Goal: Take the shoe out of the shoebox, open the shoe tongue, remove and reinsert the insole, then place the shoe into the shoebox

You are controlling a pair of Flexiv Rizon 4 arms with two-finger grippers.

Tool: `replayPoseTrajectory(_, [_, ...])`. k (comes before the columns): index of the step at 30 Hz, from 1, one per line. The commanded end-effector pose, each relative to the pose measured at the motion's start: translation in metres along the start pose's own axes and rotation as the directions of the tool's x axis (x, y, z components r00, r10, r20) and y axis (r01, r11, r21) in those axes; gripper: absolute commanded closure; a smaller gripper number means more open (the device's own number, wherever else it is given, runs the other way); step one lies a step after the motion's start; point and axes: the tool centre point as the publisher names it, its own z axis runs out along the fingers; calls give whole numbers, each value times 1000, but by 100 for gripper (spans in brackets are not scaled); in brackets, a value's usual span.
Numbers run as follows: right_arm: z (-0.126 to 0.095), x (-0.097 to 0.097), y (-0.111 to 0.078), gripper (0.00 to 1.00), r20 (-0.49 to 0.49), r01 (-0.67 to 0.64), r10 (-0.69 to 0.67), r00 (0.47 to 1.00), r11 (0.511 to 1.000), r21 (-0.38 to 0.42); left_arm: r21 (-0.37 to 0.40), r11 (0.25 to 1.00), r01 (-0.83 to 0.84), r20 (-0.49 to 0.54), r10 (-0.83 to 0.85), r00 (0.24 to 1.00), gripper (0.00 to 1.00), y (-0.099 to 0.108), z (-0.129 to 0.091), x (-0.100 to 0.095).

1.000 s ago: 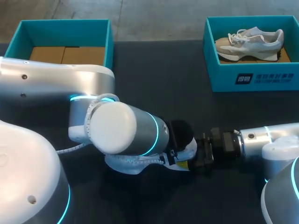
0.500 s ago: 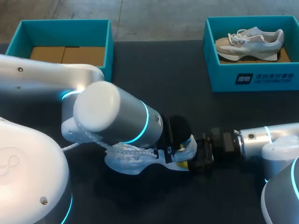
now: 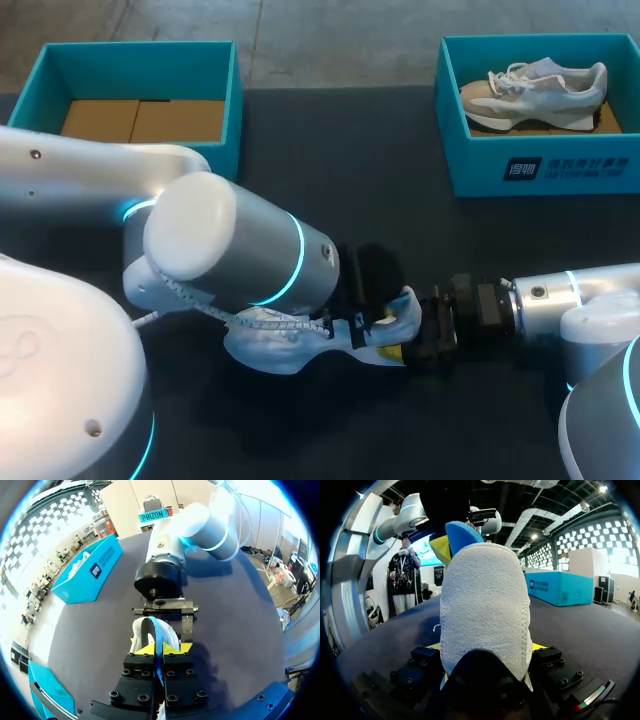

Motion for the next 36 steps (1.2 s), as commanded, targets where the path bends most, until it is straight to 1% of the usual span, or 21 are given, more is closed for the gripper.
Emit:
replayPoseTrajectory(1, [1,1,1,100,2,0,0,1000,1000,3,-8,1000,2,13,-2,1000,100,-12,4,2])
replayPoseTrajectory(6, [1,1,1,100,2,0,0,1000,1000,3,-4,1000,3,20,-3,1000,100,-23,5,2])
replayPoseTrajectory(10, [1,1,1,100,2,0,0,1000,1000,3,-2,1000,6,24,-6,1000,100,-25,6,1])
replayPoseTrajectory(11, [1,1,1,100,2,0,0,1000,1000,3,-1,1000,8,27,-8,1000,93,-25,5,1])
replayPoseTrajectory(12, [1,1,1,100,2,0,0,1000,1000,3,-1,1000,8,27,-8,1000,74,-25,5,2])
replayPoseTrajectory(13, [1,1,1,100,2,0,0,1000,1000,3,2,1000,12,30,-12,999,59,-24,4,2])
replayPoseTrajectory(15, [1,1,1,100,2,0,0,1000,1000,3,4,1000,17,33,-17,999,49,-22,4,2])
replayPoseTrajectory(16, [1,1,1,100,2,0,0,1000,1000,3,3,1000,19,39,-19,999,36,-20,5,2])
replayPoseTrajectory(17, [1,1,1,100,2,0,0,1000,1000,3,3,1000,20,41,-20,999,20,-18,5,2])
replayPoseTrajectory(18, [1,1,1,100,2,0,0,1000,1000,3,2,1000,21,42,-21,999,14,-16,6,3])
replayPoseTrajectory(24, [1,1,1,100,2,0,0,1000,1000,3,1,999,33,63,-33,997,17,-8,8,3])
replayPoseTrajectory(29, [1,1,1,100,2,0,0,1000,1000,3,11,999,34,84,-35,996,24,-2,4,3])
replayPoseTrajectory(31, [1,1,1,100,2,0,0,1000,1000,3,12,999,35,92,-36,995,29,0,3,2])
replayPoseTrajectory(33, [1,1,1,100,2,0,0,1000,1000,3,12,999,37,98,-38,994,42,3,3,0])
replayPoseTrajectory(35, [1,1,1,100,2,0,0,1000,1000,3,11,999,41,102,-42,994,49,5,4,-1])
replayPoseTrajectory(36, [1,1,1,100,2,0,0,1000,1000,3,11,999,42,112,-43,993,51,6,4,-1])
